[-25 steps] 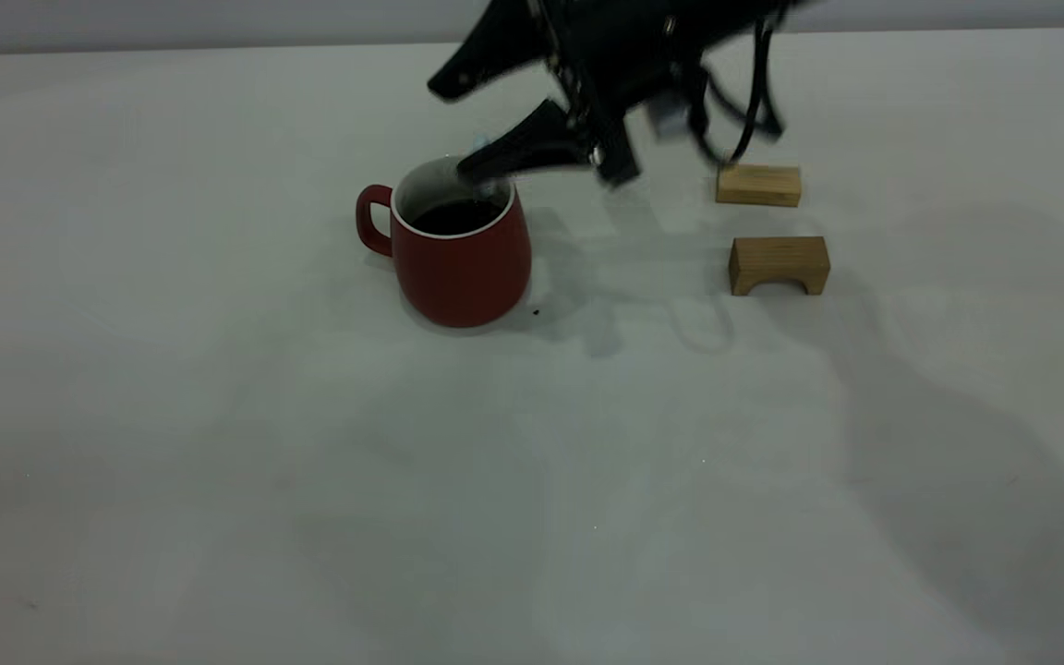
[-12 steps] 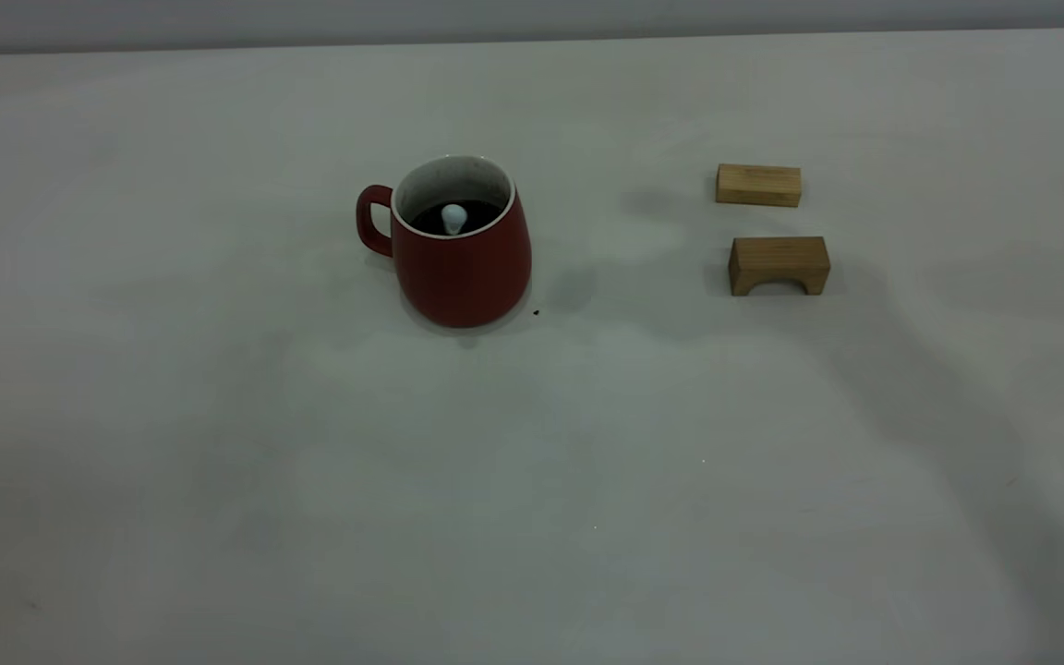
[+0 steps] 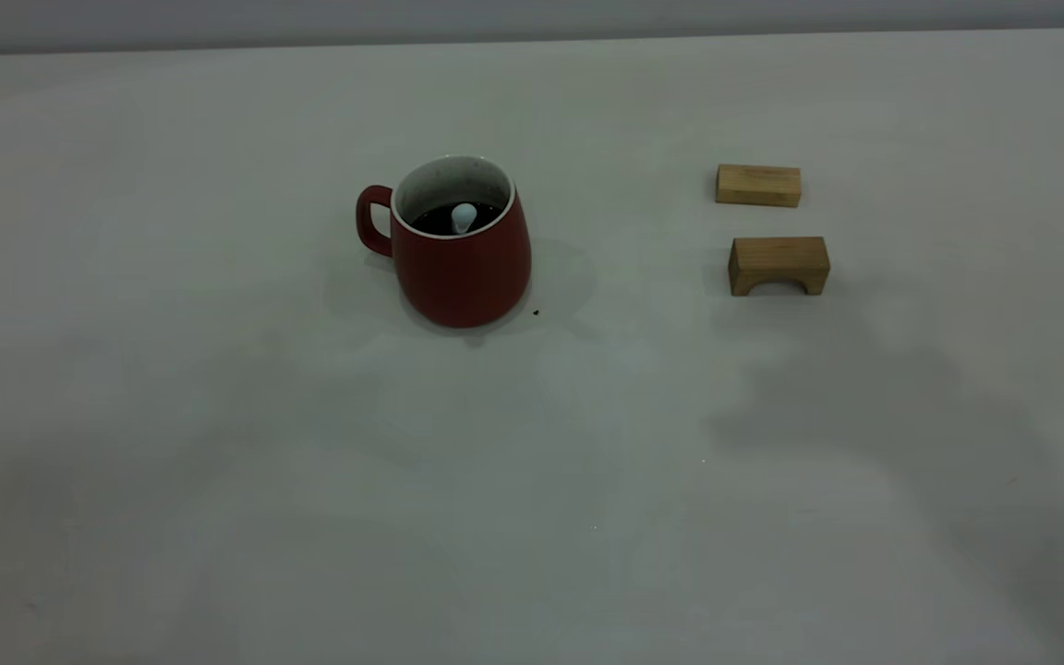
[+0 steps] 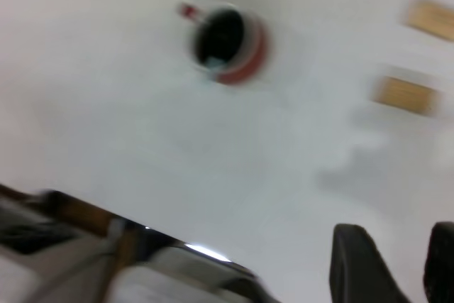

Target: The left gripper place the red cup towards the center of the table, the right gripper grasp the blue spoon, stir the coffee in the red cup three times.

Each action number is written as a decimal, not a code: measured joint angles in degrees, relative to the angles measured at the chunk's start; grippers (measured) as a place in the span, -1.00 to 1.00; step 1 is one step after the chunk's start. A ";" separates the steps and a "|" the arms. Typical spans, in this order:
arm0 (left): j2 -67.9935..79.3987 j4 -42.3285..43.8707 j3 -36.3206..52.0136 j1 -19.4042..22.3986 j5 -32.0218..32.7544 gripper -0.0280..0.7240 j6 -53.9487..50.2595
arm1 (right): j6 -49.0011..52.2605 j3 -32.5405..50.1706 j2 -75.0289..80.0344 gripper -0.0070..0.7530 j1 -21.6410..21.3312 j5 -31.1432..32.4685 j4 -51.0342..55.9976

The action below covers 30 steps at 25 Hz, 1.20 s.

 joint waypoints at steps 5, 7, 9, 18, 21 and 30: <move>0.00 0.00 0.00 0.00 0.00 0.65 0.00 | -0.24 14.57 -13.78 -0.38 -0.11 0.12 -5.94; 0.00 0.00 0.00 0.00 0.00 0.65 0.00 | -0.24 20.18 -19.41 -0.38 -0.11 0.12 -6.62; 0.00 0.00 0.00 0.00 0.00 0.65 0.00 | -0.32 25.63 -26.18 -0.38 -0.11 0.12 -6.62; 0.00 0.00 0.00 0.00 0.00 0.65 0.00 | -1.55 39.54 -54.47 -0.36 -8.38 0.12 -6.91; 0.00 0.00 0.00 0.00 0.00 0.65 0.00 | -1.55 43.39 -61.57 -0.36 -12.73 0.12 -8.11; 0.00 0.00 0.00 0.00 0.00 0.65 -0.06 | -1.55 53.52 -74.83 -0.36 -16.09 0.12 -10.17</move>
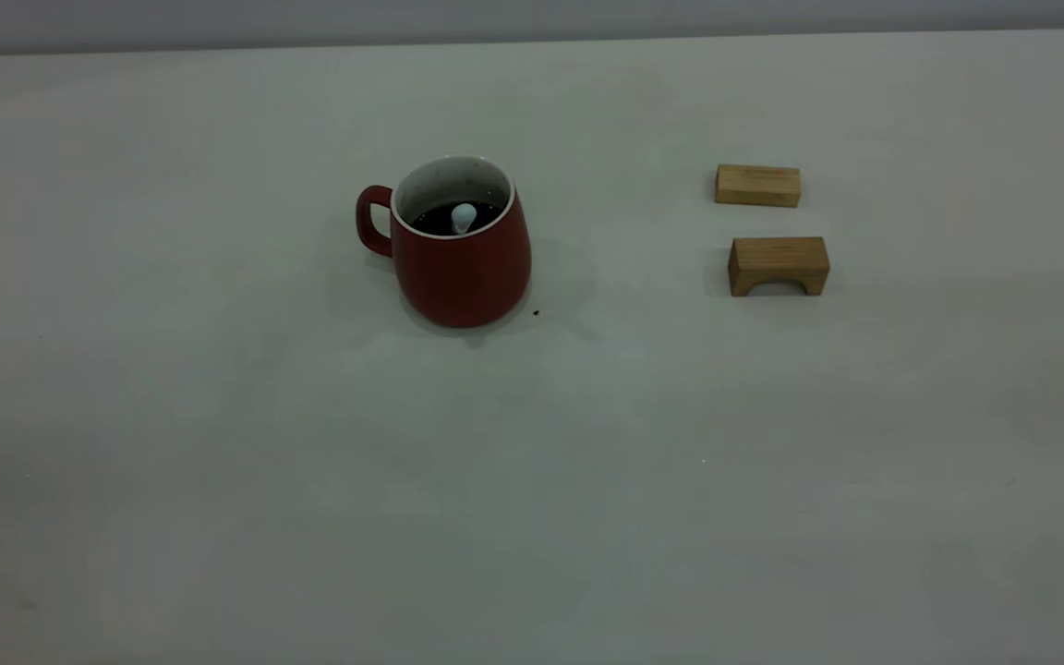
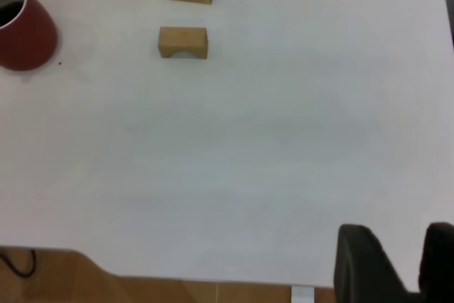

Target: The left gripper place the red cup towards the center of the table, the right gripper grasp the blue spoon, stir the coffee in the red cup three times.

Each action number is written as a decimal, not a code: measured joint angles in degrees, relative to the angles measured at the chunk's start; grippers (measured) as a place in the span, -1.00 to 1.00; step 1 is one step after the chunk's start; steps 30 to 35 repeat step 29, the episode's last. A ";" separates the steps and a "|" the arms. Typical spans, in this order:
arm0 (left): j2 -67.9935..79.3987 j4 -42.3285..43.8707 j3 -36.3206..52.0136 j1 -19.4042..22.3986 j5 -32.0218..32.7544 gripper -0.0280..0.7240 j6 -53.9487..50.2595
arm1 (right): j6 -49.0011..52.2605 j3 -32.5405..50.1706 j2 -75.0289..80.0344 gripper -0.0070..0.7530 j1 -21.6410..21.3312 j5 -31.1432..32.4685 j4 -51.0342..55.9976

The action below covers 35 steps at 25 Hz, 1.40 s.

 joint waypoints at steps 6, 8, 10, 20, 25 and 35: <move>0.00 0.00 0.00 0.00 0.00 0.65 0.00 | 0.00 4.89 -3.20 -0.36 0.00 -3.57 -0.64; 0.00 0.00 0.00 0.00 0.00 0.65 0.00 | 0.00 5.87 -4.00 -0.36 0.00 -4.91 -0.79; 0.00 0.00 0.00 0.00 0.00 0.65 0.00 | 0.00 6.07 -5.03 -0.36 0.00 -5.57 -1.36; 0.00 0.00 0.00 0.00 0.00 0.65 0.00 | -0.05 6.50 -6.01 -0.36 0.00 -5.79 -2.02; 0.00 0.00 0.00 0.00 0.00 0.65 0.00 | -0.05 6.50 -6.01 -0.36 0.00 -5.79 -2.02; 0.00 0.00 0.00 0.00 0.00 0.65 0.00 | -0.05 6.50 -6.01 -0.36 0.00 -5.79 -2.02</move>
